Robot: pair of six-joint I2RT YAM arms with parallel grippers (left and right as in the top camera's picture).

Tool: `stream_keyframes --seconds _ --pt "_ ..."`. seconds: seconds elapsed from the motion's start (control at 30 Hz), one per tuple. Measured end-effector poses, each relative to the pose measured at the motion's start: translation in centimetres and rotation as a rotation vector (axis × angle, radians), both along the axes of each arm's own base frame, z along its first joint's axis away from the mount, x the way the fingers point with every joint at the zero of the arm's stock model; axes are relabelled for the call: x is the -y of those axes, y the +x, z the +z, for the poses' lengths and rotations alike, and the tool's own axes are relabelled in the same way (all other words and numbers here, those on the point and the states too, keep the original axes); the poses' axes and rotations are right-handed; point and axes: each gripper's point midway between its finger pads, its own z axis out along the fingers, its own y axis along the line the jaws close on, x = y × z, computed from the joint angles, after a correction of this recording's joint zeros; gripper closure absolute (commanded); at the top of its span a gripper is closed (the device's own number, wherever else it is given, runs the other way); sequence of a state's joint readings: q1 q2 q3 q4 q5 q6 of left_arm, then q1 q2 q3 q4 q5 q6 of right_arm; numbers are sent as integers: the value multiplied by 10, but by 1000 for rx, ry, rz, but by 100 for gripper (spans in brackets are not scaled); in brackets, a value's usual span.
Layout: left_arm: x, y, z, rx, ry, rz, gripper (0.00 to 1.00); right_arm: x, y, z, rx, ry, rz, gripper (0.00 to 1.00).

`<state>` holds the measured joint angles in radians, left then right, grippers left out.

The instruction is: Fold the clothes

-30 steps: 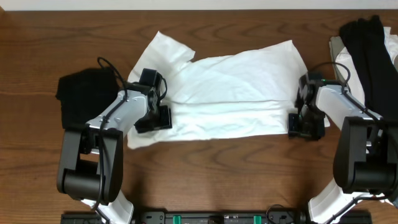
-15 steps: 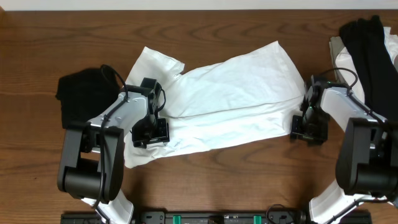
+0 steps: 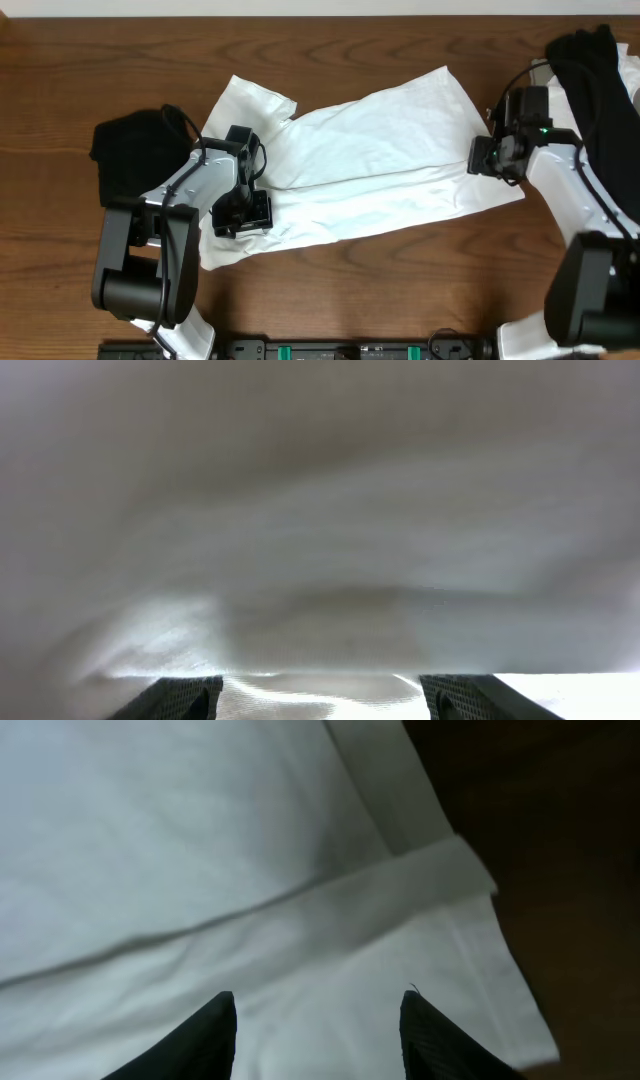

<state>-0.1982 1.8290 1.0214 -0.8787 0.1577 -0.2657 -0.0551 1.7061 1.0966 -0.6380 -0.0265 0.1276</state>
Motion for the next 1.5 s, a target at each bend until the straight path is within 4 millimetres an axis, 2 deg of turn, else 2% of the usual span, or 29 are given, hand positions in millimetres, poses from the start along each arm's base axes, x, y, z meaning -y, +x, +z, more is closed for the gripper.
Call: stream_keyframes --seconds 0.13,0.23,0.37,0.57,0.7,0.93,1.13,1.5 --pt "0 0 0 0 0 0 34 1 3 -34 -60 -3 1 49" --pt "0 0 0 0 0 0 34 2 6 -50 -73 -5 0 48" --pt "0 0 0 0 0 0 34 4 28 -50 7 -17 1 42" --pt "0 0 0 1 0 0 35 6 35 -52 29 -24 -2 40" --pt "0 0 0 1 0 0 34 10 24 -54 -35 -38 -8 40" --pt "0 -1 0 -1 0 0 34 29 -12 -58 -198 -46 -81 41" --pt "-1 -5 2 -25 4 0 33 39 -32 -62 -251 -22 -172 41" --pt "-6 -41 3 -186 26 1 33 40 -70 -65 -323 6 -307 36"
